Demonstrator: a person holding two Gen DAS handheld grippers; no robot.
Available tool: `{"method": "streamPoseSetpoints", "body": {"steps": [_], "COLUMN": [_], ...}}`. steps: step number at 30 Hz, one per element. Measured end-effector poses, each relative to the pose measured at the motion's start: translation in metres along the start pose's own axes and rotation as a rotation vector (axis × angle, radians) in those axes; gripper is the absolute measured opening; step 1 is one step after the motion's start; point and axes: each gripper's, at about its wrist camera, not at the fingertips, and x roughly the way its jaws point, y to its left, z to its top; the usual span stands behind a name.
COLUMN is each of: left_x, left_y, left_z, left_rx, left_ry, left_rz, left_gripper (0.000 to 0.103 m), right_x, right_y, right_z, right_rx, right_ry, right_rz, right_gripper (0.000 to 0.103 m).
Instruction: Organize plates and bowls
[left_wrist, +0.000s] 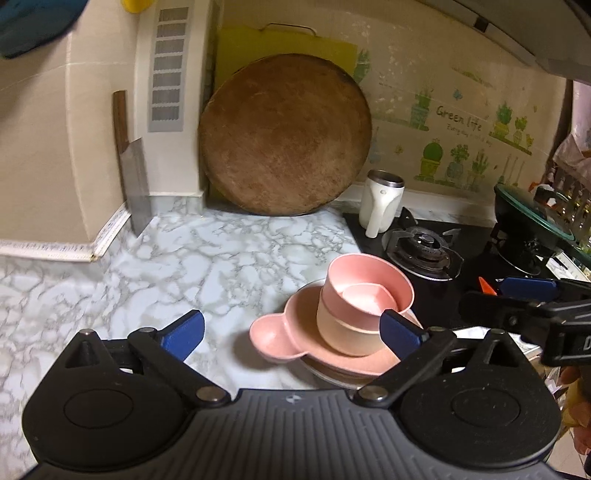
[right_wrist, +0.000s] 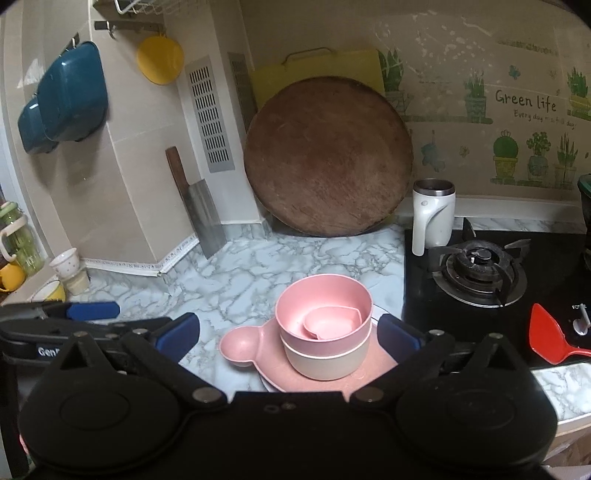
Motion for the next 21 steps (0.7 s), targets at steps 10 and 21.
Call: {"method": "streamPoseSetpoints", "body": {"steps": [10,21], "left_x": [-0.02,-0.025], "left_y": [0.001,-0.001], "left_z": [-0.016,-0.021], "left_rx": [-0.056,-0.063], "left_ry": [-0.042,-0.033], "left_rz": [0.076,0.084], "left_gripper": [0.102,0.102], "right_x": [-0.009,-0.007], "right_y": [0.008,0.007], "right_z": [-0.013,-0.025], "right_rx": [0.006,0.039], "right_ry": [-0.006,0.022], "right_rz": [0.006,-0.018], "right_gripper": [0.103,0.103]}}
